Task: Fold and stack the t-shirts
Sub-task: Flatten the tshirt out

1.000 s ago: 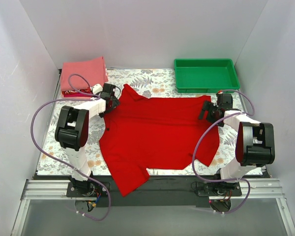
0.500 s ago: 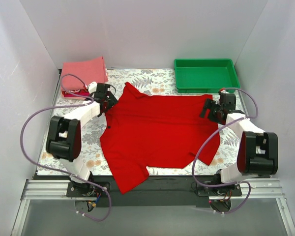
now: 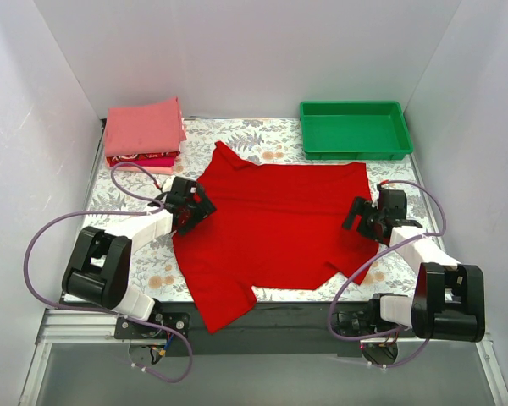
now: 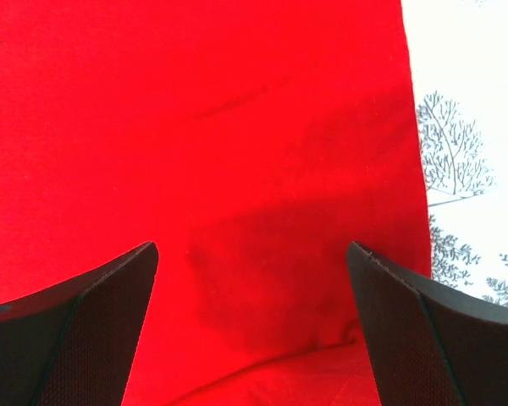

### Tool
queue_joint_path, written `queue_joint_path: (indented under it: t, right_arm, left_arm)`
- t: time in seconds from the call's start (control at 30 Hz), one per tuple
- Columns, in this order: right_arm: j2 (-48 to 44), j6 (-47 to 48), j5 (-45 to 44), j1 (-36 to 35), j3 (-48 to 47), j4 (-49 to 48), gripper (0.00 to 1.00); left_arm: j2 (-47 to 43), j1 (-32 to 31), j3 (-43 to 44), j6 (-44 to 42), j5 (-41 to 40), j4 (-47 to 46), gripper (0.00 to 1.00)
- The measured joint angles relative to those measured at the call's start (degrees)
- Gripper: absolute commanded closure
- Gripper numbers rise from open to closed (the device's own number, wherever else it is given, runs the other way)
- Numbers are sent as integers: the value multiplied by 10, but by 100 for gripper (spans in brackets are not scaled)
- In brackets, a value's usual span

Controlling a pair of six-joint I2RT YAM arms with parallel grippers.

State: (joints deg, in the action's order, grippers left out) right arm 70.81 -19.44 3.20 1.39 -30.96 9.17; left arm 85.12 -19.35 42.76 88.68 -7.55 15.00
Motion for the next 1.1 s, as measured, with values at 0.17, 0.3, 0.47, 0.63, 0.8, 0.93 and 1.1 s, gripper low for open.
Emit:
queue_joint_path:
  t: [0.17,0.3,0.47,0.63,0.8,0.93,1.1]
  right_arm:
    - [1,-4,-13,5,3,-2,2]
    - [4,-7,-16,16,1,-2,2]
    - [11,7,-24,20,-20,33,2]
    - [-87,16,-8,21,-38,91,2]
    - [-247,-50,71,-24,34,131,2]
    - [-291,-107,99,-80,117,186,2]
    - [-290,-135,92,-87,121,185,2]
  left_arm:
    - [12,2,15,27,-42,19,14]
    - [26,20,33,42,-68,44,14]
    - [65,35,87,50,-97,98,14]
    - [42,38,117,45,-106,134,14]
    - [-15,11,118,36,-80,124,13]
    - [-15,-27,117,32,-52,102,13]
    - [-3,-43,108,32,-34,70,13]
